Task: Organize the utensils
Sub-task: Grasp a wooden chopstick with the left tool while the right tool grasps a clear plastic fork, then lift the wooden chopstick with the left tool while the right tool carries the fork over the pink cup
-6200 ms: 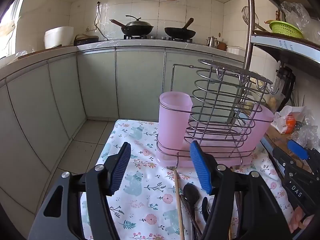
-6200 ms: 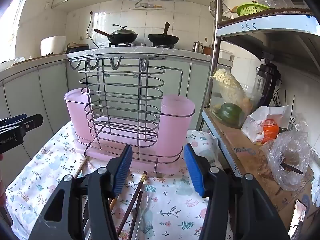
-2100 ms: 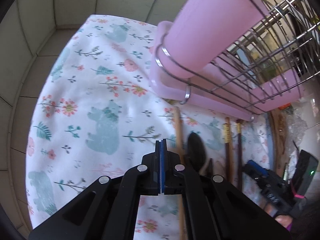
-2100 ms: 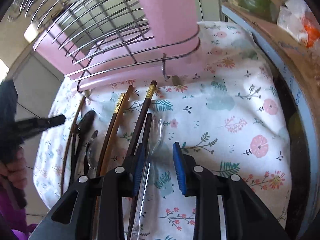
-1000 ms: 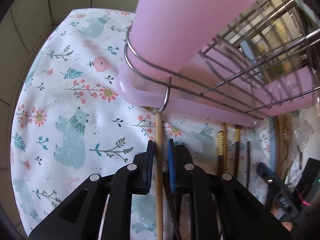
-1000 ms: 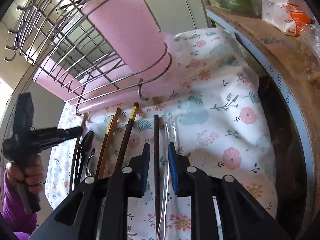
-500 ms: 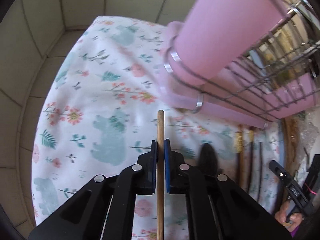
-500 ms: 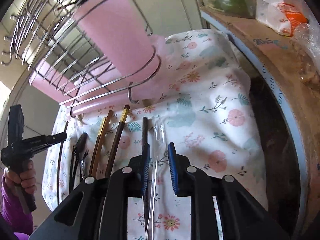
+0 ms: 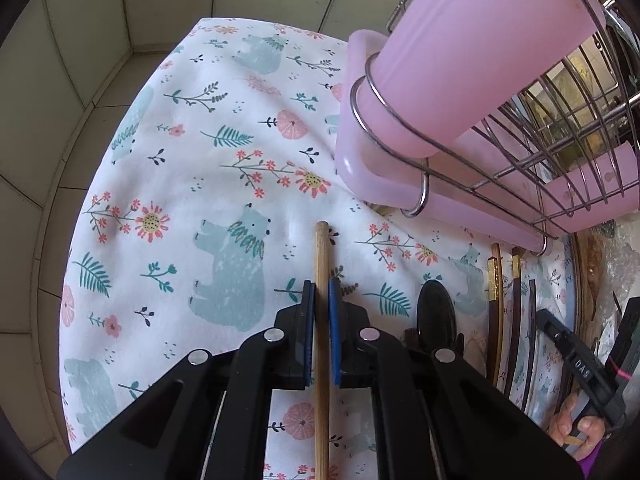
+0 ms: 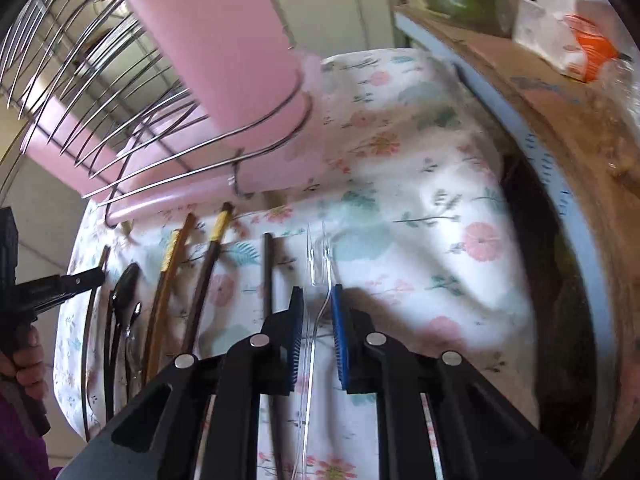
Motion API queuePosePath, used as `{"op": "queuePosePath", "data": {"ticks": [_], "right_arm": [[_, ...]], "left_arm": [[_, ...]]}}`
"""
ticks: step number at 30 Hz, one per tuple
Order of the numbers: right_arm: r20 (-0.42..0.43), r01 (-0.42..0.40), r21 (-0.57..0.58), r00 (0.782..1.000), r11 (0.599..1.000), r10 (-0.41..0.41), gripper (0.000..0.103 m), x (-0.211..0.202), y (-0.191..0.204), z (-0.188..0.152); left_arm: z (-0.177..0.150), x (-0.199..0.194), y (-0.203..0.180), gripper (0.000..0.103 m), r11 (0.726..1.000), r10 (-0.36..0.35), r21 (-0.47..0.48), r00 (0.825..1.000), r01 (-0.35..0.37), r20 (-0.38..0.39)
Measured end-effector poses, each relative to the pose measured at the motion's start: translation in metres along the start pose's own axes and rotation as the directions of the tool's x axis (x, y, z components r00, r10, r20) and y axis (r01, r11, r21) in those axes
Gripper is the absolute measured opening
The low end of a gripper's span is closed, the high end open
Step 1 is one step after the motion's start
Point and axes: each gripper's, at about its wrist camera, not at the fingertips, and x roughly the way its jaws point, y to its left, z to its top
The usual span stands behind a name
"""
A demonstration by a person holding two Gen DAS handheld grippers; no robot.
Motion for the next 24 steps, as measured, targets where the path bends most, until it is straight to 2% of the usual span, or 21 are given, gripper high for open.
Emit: {"op": "queuePosePath", "data": {"ticks": [4, 8, 13, 14, 15, 16, 19, 24], "right_arm": [[-0.035, -0.022, -0.007, 0.999, 1.0, 0.022, 0.017, -0.002, -0.004, 0.003], [-0.084, -0.05, -0.043, 0.995, 0.998, 0.047, 0.034, 0.002, 0.004, 0.012], [-0.144, -0.025, -0.078, 0.99, 0.997, 0.013, 0.033, 0.012, 0.013, 0.026], [-0.147, -0.017, -0.084, 0.989, 0.996, 0.005, 0.028, 0.014, 0.013, 0.028], [-0.142, 0.002, -0.094, 0.99, 0.996, -0.016, 0.018, 0.015, 0.014, 0.027], [-0.132, 0.023, -0.097, 0.991, 0.995, -0.036, 0.014, 0.015, 0.013, 0.026], [-0.117, -0.016, -0.043, 0.993, 0.999, 0.011, 0.014, 0.013, 0.005, 0.03], [-0.033, -0.087, 0.014, 0.996, 0.996, 0.087, 0.014, -0.006, -0.01, 0.02]], "left_arm": [[0.009, 0.005, -0.007, 0.007, 0.999, 0.027, 0.043, 0.999, -0.026, -0.042], [0.014, 0.007, -0.016, 0.008, 0.996, 0.057, 0.078, 0.995, -0.051, -0.085], [0.021, 0.011, -0.02, 0.008, 0.995, 0.071, 0.079, 0.988, -0.06, -0.135], [0.023, 0.012, -0.021, 0.008, 0.995, 0.071, 0.075, 0.987, -0.061, -0.141], [0.024, 0.012, -0.02, 0.008, 0.996, 0.071, 0.071, 0.987, -0.061, -0.145], [0.025, 0.013, -0.021, 0.008, 0.996, 0.072, 0.067, 0.986, -0.063, -0.148], [0.026, 0.012, -0.017, 0.007, 0.997, 0.062, 0.062, 0.989, -0.054, -0.132], [0.013, 0.0, -0.008, 0.006, 0.998, 0.027, 0.051, 0.997, -0.024, -0.073]]}}
